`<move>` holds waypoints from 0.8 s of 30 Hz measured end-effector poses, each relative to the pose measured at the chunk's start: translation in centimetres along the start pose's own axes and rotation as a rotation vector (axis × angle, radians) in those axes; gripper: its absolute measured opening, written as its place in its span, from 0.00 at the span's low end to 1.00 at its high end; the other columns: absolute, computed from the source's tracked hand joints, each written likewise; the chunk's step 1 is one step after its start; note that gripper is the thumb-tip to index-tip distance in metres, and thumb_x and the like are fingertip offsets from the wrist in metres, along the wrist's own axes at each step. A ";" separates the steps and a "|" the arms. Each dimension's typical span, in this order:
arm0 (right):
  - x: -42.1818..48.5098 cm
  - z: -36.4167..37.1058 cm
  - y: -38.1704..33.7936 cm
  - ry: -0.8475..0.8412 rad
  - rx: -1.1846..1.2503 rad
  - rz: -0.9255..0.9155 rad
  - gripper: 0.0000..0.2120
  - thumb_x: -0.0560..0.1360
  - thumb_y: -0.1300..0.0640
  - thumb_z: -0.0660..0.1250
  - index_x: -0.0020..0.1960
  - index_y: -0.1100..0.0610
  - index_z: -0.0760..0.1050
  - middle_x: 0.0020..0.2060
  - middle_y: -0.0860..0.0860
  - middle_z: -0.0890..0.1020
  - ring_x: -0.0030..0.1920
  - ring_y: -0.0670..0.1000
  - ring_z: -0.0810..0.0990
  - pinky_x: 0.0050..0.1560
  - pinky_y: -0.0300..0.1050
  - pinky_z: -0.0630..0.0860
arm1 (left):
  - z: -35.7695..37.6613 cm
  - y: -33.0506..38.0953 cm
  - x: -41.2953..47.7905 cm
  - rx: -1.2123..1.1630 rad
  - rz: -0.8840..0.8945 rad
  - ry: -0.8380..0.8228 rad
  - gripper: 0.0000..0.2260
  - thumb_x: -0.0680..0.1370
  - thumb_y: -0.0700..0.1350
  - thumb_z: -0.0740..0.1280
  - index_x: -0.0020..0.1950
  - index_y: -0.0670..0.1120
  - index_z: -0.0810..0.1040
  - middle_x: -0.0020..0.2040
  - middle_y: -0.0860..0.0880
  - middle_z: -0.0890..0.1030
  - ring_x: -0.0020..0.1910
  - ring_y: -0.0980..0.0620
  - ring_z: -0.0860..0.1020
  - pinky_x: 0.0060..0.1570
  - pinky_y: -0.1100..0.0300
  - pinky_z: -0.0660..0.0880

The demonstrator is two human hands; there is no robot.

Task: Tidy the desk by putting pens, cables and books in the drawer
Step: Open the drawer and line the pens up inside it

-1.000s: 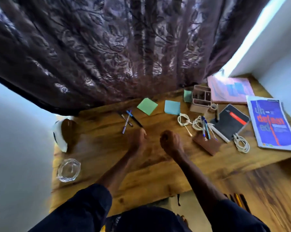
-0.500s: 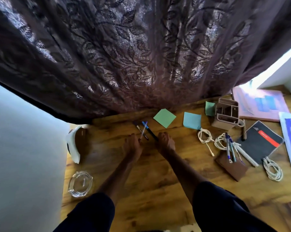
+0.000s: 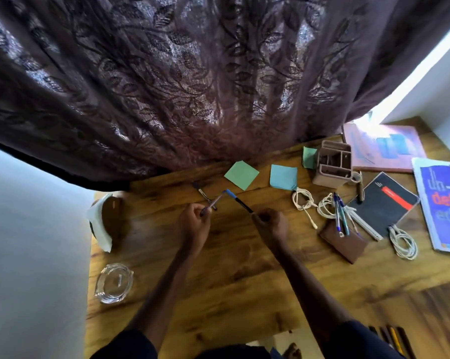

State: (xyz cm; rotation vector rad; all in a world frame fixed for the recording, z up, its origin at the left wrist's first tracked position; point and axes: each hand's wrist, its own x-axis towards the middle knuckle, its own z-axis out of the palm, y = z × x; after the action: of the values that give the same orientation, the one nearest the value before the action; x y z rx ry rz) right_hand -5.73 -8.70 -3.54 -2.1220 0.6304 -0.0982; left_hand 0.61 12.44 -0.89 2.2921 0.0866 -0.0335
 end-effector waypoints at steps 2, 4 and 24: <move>-1.5 -1.5 0.3 0.020 0.162 0.112 0.12 0.76 0.51 0.72 0.35 0.54 0.80 0.27 0.44 0.78 0.26 0.39 0.72 0.28 0.36 0.65 | 0.0 1.8 -0.8 -0.118 0.004 -0.001 0.10 0.80 0.48 0.71 0.56 0.43 0.81 0.48 0.51 0.83 0.41 0.62 0.79 0.32 0.72 0.74; -3.0 -3.0 1.0 0.038 0.357 0.191 0.11 0.77 0.52 0.71 0.38 0.56 0.82 0.29 0.46 0.79 0.29 0.43 0.73 0.29 0.41 0.67 | 0.3 3.7 -1.7 -0.204 0.021 0.000 0.12 0.80 0.51 0.71 0.57 0.44 0.82 0.49 0.52 0.84 0.45 0.61 0.81 0.36 0.74 0.75; -22.9 -23.5 15.9 0.187 0.638 0.206 0.03 0.76 0.60 0.73 0.47 0.60 0.83 0.36 0.49 0.81 0.32 0.41 0.75 0.31 0.36 0.72 | 15.7 19.3 -19.8 -0.240 0.125 -0.780 0.08 0.75 0.50 0.76 0.45 0.46 0.87 0.31 0.51 0.84 0.23 0.57 0.74 0.25 0.65 0.71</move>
State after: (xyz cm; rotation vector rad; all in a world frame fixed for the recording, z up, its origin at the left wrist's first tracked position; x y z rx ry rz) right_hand -38.90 -22.92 1.70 -1.4355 0.7987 -0.3392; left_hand -17.60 -13.07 4.23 1.8975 -0.4318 -0.7953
